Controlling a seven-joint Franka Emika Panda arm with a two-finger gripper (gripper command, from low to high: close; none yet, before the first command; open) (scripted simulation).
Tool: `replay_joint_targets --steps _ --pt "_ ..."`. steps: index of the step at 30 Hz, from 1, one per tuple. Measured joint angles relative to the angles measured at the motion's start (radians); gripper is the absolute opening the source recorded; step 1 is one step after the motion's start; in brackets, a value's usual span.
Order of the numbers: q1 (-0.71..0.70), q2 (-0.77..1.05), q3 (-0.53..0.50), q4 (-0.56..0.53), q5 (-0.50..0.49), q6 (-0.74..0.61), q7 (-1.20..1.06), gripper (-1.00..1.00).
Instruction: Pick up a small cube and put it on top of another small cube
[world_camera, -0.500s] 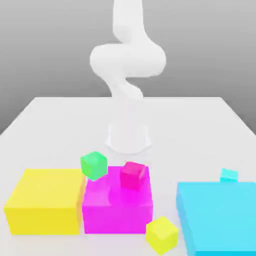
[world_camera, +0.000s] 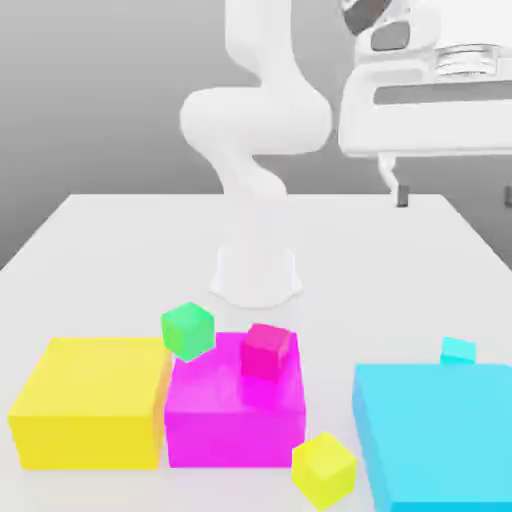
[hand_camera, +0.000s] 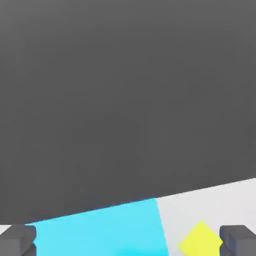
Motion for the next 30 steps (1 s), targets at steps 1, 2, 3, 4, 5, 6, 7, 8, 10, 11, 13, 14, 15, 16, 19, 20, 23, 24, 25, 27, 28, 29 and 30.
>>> replay_joint_targets --steps 1,2,3,4,5,6,7,8,10,11,13,14,15,16,19,20,23,24,25,27,28,29,30 --pt "0.000 0.028 0.028 -0.013 -0.009 0.016 0.045 0.00" --pt "0.000 0.056 0.054 -0.026 -0.019 0.031 0.090 0.00" --pt "0.000 0.084 0.081 -0.038 -0.030 0.047 0.137 0.00" --pt "0.001 0.113 0.106 -0.051 -0.043 0.062 0.184 0.00" --pt "0.003 0.143 0.130 -0.064 -0.058 0.078 0.233 0.00" --pt "0.005 0.173 0.153 -0.076 -0.074 0.093 0.283 0.00" --pt "0.011 0.203 0.173 -0.089 -0.093 0.108 0.335 0.00" --pt "0.018 0.235 0.190 -0.101 -0.113 0.123 0.387 0.00" --pt "0.047 0.298 0.218 -0.126 -0.157 0.151 0.495 0.00" --pt "0.073 0.330 0.223 -0.138 -0.179 0.166 0.549 0.00" --pt "0.122 0.391 0.219 -0.162 -0.216 0.195 0.652 0.00" --pt "0.144 0.420 0.215 -0.175 -0.229 0.210 0.700 0.00" --pt "0.167 0.448 0.203 -0.182 -0.246 0.225 0.741 0.00" --pt "0.191 0.474 0.181 -0.182 -0.278 0.239 0.779 0.00" --pt "0.267 0.548 0.086 -0.165 -0.396 0.280 0.881 0.00" --pt "0.297 0.572 0.049 -0.157 -0.435 0.294 0.912 0.00" --pt "0.387 0.640 -0.066 -0.134 -0.548 0.336 0.998 0.00" --pt "0.420 0.663 -0.106 -0.126 -0.583 0.350 1.025 0.00" --pt "0.454 0.685 -0.147 -0.119 -0.618 0.366 1.052 0.00" --pt "0.473 0.698 -0.171 -0.115 -0.638 0.374 1.068 -1.00" --pt "0.473 0.698 -0.171 -0.115 -0.638 0.375 1.068 -1.00" --pt "0.473 0.698 -0.171 -0.115 -0.638 0.375 1.068 -1.00" --pt "0.473 0.698 -0.171 -0.115 -0.638 0.376 1.067 -1.00"
